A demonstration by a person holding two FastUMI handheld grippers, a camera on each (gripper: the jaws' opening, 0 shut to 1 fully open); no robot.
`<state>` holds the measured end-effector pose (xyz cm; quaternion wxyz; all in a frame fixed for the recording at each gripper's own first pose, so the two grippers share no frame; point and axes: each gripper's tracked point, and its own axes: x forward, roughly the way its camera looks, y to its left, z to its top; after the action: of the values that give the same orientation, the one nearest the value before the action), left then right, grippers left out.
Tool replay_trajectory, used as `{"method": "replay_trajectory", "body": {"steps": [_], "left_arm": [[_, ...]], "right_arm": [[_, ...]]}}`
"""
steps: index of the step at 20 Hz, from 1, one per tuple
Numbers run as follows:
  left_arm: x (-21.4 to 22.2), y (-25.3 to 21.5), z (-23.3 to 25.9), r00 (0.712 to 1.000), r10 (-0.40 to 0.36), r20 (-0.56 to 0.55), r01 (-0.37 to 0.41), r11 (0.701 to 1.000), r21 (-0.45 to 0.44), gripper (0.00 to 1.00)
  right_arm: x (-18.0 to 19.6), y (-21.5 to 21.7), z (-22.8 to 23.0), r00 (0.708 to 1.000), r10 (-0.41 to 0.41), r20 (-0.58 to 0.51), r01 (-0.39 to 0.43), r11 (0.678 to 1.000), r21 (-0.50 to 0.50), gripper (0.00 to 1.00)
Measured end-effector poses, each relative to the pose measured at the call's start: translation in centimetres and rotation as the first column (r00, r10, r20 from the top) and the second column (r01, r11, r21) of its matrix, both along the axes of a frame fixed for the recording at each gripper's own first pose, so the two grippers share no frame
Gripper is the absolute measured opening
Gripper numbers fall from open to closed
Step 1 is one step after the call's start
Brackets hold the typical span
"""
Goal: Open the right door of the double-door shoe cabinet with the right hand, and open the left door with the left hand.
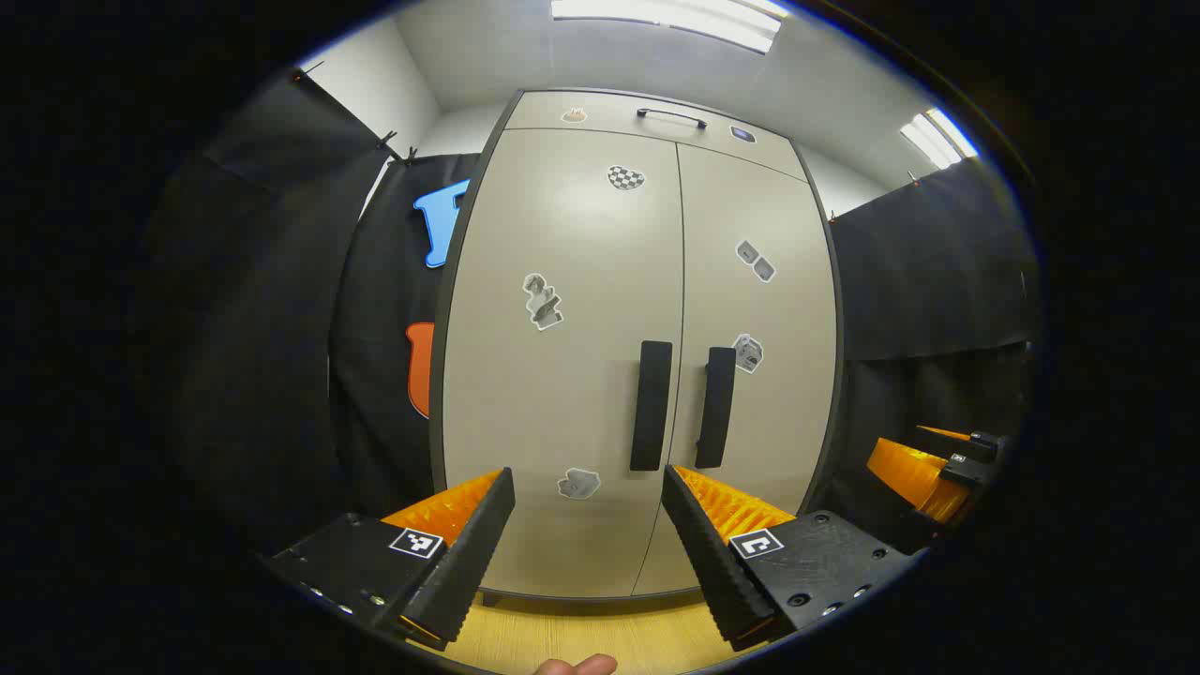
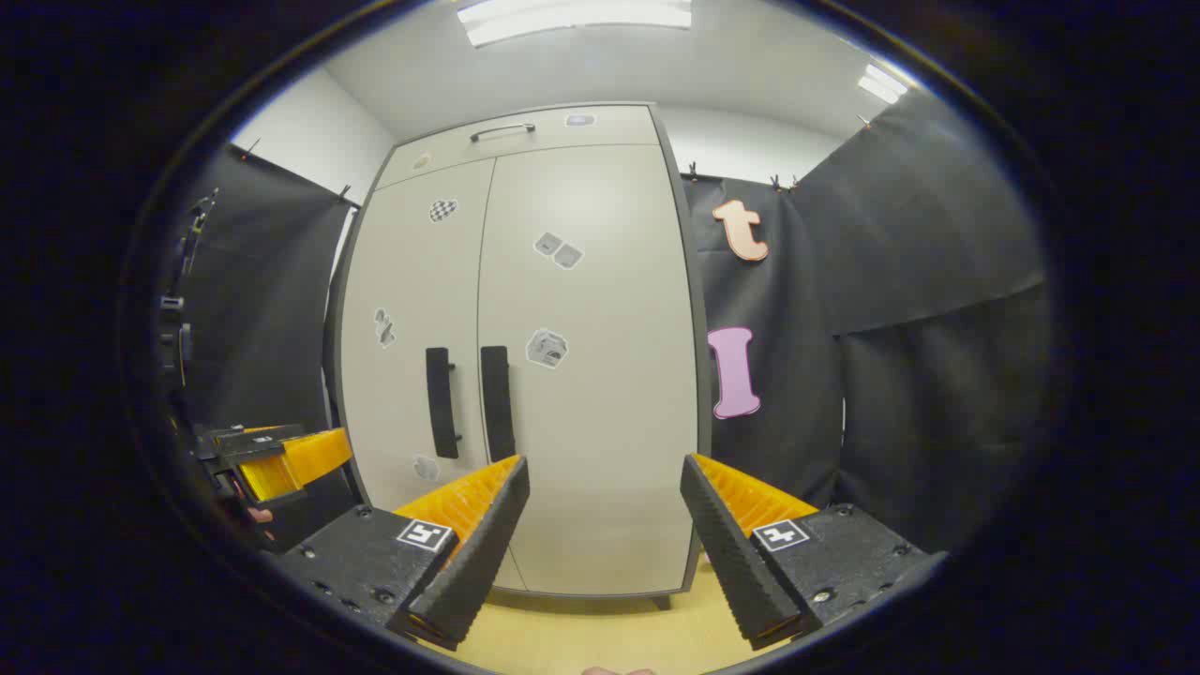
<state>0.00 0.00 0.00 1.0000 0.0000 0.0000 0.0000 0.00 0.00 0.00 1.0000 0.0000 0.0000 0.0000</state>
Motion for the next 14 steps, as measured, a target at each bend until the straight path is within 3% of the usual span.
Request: {"method": "replay_trajectory", "body": {"steps": [6,14], "left_arm": [[-0.1,-0.8,-0.5,0.999,-0.042,-0.017,0.042,0.999,0.027,0.95],[-1.1,0.1,0.3,1.0,0.013,0.0,-0.013,0.999,0.029,0.95]], "right_arm": [[-0.1,-0.3,0.4,0.998,-0.058,0.002,0.058,0.998,-0.003,1.0],[-1.8,0.4,1.7,0.999,-0.025,0.033,0.027,0.998,-0.055,1.0]]}}
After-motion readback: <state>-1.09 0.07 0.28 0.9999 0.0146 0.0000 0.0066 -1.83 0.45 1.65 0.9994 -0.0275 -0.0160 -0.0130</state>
